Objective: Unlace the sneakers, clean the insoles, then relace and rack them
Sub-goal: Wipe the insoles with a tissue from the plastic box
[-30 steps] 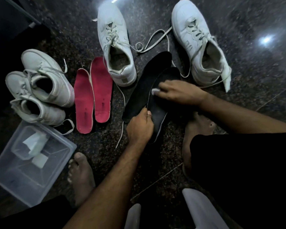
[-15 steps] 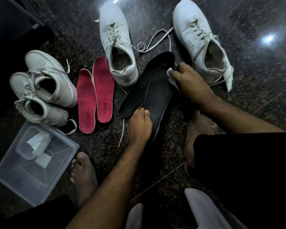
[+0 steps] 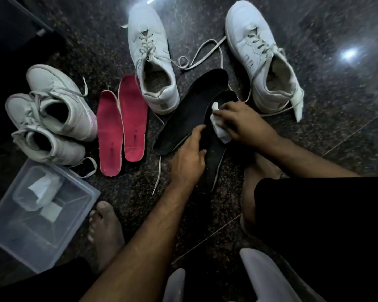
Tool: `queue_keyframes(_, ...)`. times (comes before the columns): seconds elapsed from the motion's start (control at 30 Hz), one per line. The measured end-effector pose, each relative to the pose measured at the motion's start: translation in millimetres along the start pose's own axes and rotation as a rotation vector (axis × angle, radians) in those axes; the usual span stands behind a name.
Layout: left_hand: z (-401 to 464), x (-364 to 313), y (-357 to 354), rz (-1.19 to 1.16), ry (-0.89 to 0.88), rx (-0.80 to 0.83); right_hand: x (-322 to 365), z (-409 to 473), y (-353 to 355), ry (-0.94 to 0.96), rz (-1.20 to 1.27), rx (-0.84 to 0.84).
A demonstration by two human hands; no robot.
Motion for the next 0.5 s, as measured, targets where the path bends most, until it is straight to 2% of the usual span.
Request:
queue_keyframes(0.1, -1.5, 2.6, -7.7, -0.015, -0.023, 0.056, -2.0, -11.2, -13.6, 0.006, -0.195, 0.049)
queue_keyframes(0.27, 1.9, 0.2, -15.7, 0.048, -0.044, 0.098, -14.7, -22.2, 4.3, -0.092, -0.143, -0.146)
queue_keyframes(0.33, 3.1, -0.5, -15.8, 0.076, -0.039, 0.101, -7.6, -21.0, 14.0, -0.032, -0.128, -0.220)
queue_keyframes(0.37, 3.2, -0.5, -15.9, 0.078, -0.036, 0.104, 3.6, -19.8, 12.6, 0.074, -0.155, -0.200)
queue_keyframes(0.43, 3.6, 1.4, -17.0, 0.078, -0.024, 0.112, 24.7, -20.0, -8.8, 0.310, -0.294, -0.025)
queue_keyframes(0.47, 4.0, 2.4, -17.8, 0.078, -0.020, 0.113, 25.8, -19.3, -15.9, 0.345, -0.339, 0.035)
queue_keyframes(0.5, 4.6, 2.7, -18.2, 0.078, -0.018, 0.112, 19.0, -15.7, -14.0, 0.304, -0.341, 0.032)
Point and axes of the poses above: each hand's wrist, its own z-axis towards the middle knuckle, its own y-axis out of the back of the hand, x = y × z, the point moved 8 cm from there along z, towards the middle knuckle, and after that the axes turned 9 degrees about x, right-handed, at the moved point
